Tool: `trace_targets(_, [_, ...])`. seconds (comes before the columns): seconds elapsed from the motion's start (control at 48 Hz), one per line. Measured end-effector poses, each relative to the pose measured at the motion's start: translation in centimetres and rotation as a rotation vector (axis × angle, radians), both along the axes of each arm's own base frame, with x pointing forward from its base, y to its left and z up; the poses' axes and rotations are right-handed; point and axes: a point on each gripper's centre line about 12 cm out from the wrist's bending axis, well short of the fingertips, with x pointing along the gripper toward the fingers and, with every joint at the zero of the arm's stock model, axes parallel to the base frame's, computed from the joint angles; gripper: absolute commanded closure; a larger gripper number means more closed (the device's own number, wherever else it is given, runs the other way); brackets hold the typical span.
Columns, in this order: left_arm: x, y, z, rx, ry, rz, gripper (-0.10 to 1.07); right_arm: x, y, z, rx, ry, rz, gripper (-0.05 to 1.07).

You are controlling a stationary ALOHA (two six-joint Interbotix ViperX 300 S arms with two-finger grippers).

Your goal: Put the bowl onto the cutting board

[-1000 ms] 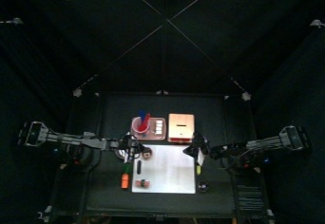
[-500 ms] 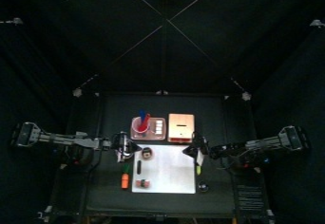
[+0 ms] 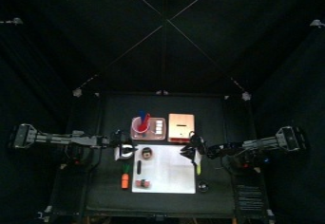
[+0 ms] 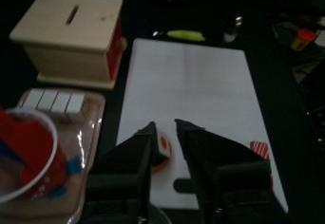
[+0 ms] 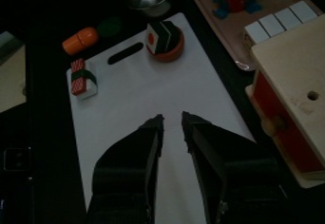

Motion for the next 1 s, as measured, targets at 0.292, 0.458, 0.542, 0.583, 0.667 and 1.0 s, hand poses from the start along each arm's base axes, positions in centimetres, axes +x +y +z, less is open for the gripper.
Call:
trace_targets(0.292, [-3.5, 2.9, 0.3, -0.070, 0.163, 0.140, 0.00, 0.0, 0.0, 0.1, 0.000, -0.002, 0.000, 0.37])
trace_targets(0.458, [-5.4, 4.8, -2.2, -0.087, 0.309, 0.232, 0.00, -0.1, 0.0, -0.2, -0.003, 0.006, 0.001, 0.37])
trace_targets(0.542, [-6.2, 5.4, -3.6, -0.107, 0.373, 0.273, 0.00, -0.3, 0.0, -0.6, -0.001, 0.015, 0.000, 0.37])
trace_targets(0.583, [-6.4, 5.6, -4.1, -0.114, 0.390, 0.285, 0.00, -0.3, 0.0, -0.7, -0.001, 0.018, 0.000, 0.37])
trace_targets(0.667, [-6.6, 5.7, -4.9, -0.125, 0.421, 0.295, 0.00, -0.4, 0.0, -0.8, 0.000, 0.023, -0.001, 0.37])
trace_targets(1.0, [-7.1, 5.5, -7.8, -0.153, 0.479, 0.305, 0.00, -0.5, -0.1, -1.0, -0.004, 0.028, 0.000, 0.37])
